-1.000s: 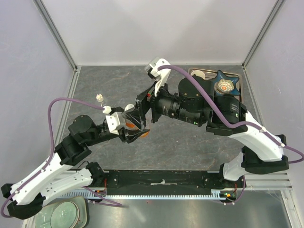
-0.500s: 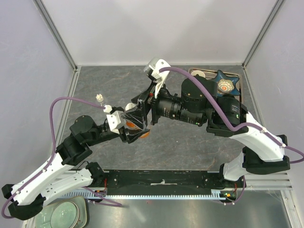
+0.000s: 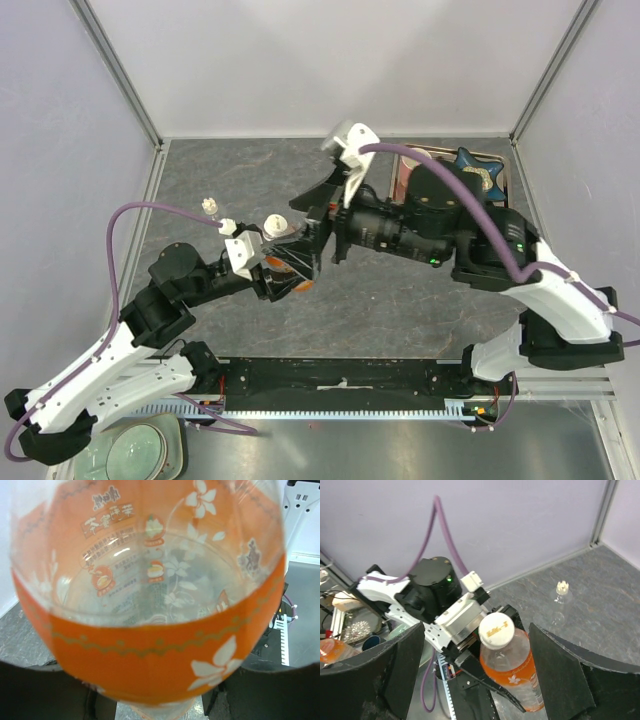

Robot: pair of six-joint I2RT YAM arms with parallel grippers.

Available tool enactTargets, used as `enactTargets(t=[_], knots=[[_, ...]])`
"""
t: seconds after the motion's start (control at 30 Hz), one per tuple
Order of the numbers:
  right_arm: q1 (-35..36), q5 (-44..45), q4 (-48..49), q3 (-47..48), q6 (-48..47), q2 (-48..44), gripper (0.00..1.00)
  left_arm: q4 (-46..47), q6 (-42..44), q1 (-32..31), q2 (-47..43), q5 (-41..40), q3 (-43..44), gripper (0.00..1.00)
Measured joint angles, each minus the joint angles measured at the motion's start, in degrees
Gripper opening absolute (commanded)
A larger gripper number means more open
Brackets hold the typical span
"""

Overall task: Screw on the bottle caps
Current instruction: Screw the bottle cap onto the plastic bottle.

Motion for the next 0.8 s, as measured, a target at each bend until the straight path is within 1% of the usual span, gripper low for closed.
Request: enactTargets(t=[0.13,0.27,0.37,0.5,0.6,0.8], knots=[[0.0,-2.84,3.04,-3.56,-0.66,-5.01,0.95,0.11,-0.11,0.42,-0.04,0.15,-0.13,0.33],[0.0,-4.02,8.22,-11.91,-0.7,-12.04,0.95,0.26,-0.39,0.72,-0.04,0.17,-0.13,0.32],[0.0,-4.13,11.63,-17.0,-0.68,-15.23,0.95,0.81,-0.9,1.16,-0.02,0.2,-0.13,0.32],[0.0,-4.02,15.72,-20.63,-0.66,-15.34,0.95,1.49,-1.55,1.51,0.17,0.57,-0.13,0.31],[0.0,-3.8,18.01,-22.29,-0.52,-13.92,0.97,1.84,-1.73,1.64,0.22,1.44,-0.13,0.31],[-0.22,-0.96,23.06,-25.46,0.33,-12.57,0.97,1.88,-1.77,2.14,0.22,2.32,-0.13,0.3]])
